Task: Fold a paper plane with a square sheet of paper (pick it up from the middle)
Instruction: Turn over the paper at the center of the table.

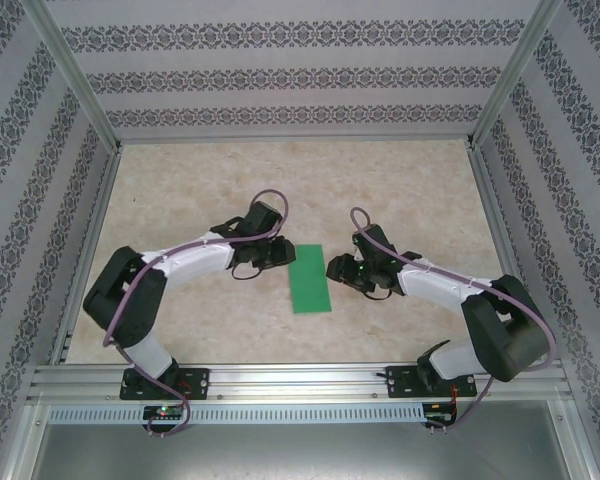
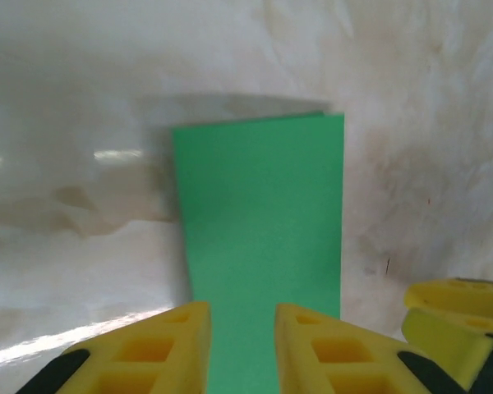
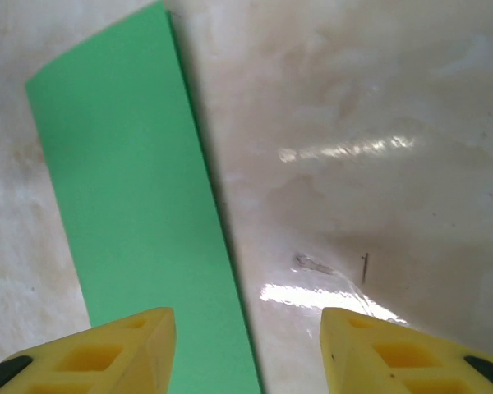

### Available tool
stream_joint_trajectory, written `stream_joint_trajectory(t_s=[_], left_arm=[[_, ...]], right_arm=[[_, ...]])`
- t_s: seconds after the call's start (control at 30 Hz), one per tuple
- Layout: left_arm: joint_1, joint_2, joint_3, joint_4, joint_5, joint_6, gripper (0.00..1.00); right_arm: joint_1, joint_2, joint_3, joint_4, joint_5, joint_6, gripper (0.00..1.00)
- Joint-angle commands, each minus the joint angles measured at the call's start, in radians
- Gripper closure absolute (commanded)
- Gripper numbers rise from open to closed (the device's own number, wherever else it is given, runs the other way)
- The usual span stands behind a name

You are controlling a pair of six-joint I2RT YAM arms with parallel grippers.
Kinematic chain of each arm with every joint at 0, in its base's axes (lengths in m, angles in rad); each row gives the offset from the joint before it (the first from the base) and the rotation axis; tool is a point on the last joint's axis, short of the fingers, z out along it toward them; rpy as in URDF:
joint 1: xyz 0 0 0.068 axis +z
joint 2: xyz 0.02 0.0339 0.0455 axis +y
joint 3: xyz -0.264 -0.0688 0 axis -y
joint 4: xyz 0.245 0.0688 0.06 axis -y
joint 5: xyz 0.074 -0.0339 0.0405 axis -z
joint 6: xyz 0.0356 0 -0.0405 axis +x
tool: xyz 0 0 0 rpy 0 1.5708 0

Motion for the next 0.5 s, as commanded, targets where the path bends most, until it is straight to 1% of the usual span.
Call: stream_joint_trajectory(t_s=[0.0, 0.17, 0.33, 0.47], left_arm=[[-0.011, 0.066, 0.073, 0.008, 0.064, 0.035, 0.75], [-0.012, 0.148, 0.101, -0.003, 0.089, 0.047, 0.77], [-0.012, 0.169, 0.097, -0.050, 0.018, 0.075, 0.79], [-0.012, 0.186, 0.079, -0.036, 0.019, 0.077, 0.80]], right_arm=[[-0.008, -0.009, -0.026, 0.165, -0.098, 0.030, 0.51], [-0.002, 0.025, -0.042, 0.208, -0.127, 0.040, 0.51], [0.000, 0.044, -0.049, 0.223, -0.143, 0.039, 0.51], [0.006, 0.066, -0.045, 0.228, -0.146, 0.037, 0.51]])
